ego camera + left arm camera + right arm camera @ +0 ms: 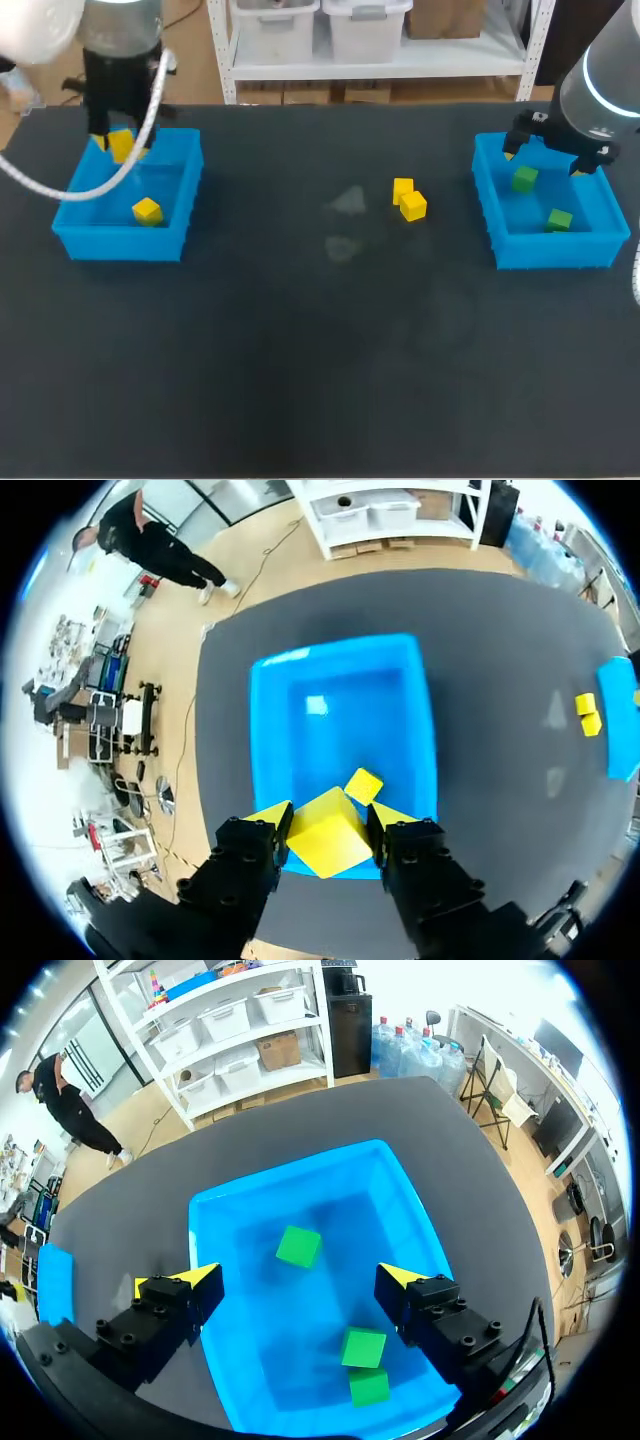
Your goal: Put the green cubes in the right bin and the yellow cubes in the left bin.
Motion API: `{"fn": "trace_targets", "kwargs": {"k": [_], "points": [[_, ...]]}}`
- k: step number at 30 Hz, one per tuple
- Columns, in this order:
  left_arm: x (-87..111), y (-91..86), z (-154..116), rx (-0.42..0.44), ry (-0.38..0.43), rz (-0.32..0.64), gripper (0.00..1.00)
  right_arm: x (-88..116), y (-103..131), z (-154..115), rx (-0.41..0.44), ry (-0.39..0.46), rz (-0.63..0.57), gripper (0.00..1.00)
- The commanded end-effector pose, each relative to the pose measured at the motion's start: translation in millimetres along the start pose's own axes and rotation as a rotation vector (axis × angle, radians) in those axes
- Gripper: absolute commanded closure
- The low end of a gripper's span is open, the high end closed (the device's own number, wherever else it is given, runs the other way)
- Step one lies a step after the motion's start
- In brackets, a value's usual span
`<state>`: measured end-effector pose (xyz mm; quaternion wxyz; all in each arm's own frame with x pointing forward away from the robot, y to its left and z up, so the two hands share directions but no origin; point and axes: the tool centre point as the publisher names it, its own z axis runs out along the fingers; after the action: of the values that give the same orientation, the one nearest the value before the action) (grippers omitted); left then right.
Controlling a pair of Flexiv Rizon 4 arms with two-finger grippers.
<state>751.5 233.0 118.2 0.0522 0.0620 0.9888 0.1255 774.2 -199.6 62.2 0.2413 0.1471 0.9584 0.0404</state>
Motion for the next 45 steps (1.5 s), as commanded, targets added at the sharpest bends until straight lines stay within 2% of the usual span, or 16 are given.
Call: {"fn": "trace_targets", "kwargs": {"k": [1, 2, 8, 11, 17, 22, 31, 40, 43, 45], "points": [[8.2, 6.0, 12, 0.008, -0.149, 0.003, 0.54, 1, 0, 0, 0.001, -0.005, 0.001, 0.00], [7.9, 5.8, 13, 0.021, -0.155, 0.004, 0.00, 1, 0, 0, 0.001, -0.005, 0.001, 0.00], [-7.1, -10.5, 3, 0.053, -0.199, 0.070, 0.00, 1, 0, 0, 0.001, -0.005, 0.001, 0.00], [-17.3, -29.5, -11, 0.074, -0.235, 0.135, 0.00, 1, 0, 0, 0.001, -0.005, 0.001, 0.00], [-36.3, -90.4, -40, 0.154, -0.302, 0.307, 0.00, 1, 0, 0, 0.001, -0.005, 0.001, 0.00], [-45.5, -146.6, -52, 0.234, -0.313, 0.418, 0.00, 1, 0, 0, 0.001, -0.005, 0.001, 0.00], [-54.4, -236.2, -68, 0.290, -0.329, 0.616, 0.00, 1, 0, 0, 0.001, -0.005, 0.001, 0.00], [-51.4, -304.8, -71, 0.315, -0.312, 0.767, 0.00, 1, 0, 0, 0.001, -0.005, 0.001, 0.00], [-50.9, -320.2, -67, 0.308, -0.297, 0.781, 0.00, 1, 0, 0, 0.001, -0.005, 0.001, 0.00], [-52.7, -329.3, -63, 0.324, -0.275, 0.757, 0.00, 1, 0, 0, 0.001, -0.005, 0.001, 0.00]]}}
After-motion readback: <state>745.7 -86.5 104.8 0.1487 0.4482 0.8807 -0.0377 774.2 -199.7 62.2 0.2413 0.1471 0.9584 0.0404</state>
